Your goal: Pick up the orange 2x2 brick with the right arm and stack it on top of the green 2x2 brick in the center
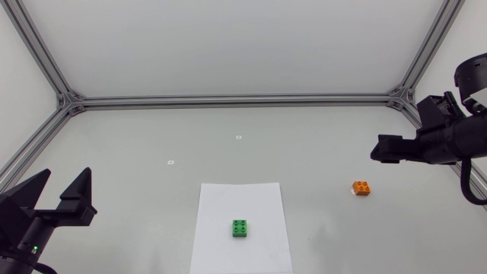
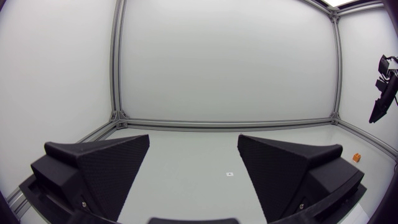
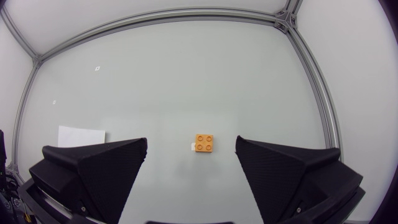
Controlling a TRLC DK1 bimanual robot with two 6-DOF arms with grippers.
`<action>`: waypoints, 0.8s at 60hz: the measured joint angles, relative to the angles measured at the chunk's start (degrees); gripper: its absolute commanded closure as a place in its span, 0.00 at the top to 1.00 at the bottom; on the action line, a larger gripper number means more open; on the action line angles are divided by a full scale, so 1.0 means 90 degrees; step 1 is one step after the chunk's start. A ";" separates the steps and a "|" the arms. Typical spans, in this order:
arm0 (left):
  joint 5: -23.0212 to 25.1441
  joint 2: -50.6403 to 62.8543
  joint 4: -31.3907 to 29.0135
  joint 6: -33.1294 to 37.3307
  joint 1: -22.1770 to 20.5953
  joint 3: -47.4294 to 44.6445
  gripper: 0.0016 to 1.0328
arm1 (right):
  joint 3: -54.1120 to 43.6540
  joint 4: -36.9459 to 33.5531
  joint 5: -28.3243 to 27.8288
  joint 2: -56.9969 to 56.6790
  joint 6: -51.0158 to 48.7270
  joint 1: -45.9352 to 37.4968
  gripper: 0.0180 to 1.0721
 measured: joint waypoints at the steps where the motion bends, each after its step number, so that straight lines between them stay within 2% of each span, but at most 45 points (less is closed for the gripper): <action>1: 0.0000 0.0000 0.0000 0.0000 0.0000 0.0000 0.96 | 0.0024 -0.0019 -0.0007 0.0063 0.0002 0.0000 0.96; 18: 0.0000 0.0000 0.0000 0.0000 0.0000 0.0000 0.96 | 0.0148 -0.0034 -0.0075 0.1285 -0.0376 -0.0024 0.95; 33: 0.0000 0.0000 0.0002 -0.0002 0.0000 0.0000 0.96 | 0.0590 -0.0068 0.0226 0.2489 -0.0500 -0.0155 0.95; 48: 0.0000 0.0000 0.0002 -0.0002 0.0000 0.0000 0.96 | 0.1231 -0.0595 0.0457 0.3257 -0.0498 -0.0153 0.95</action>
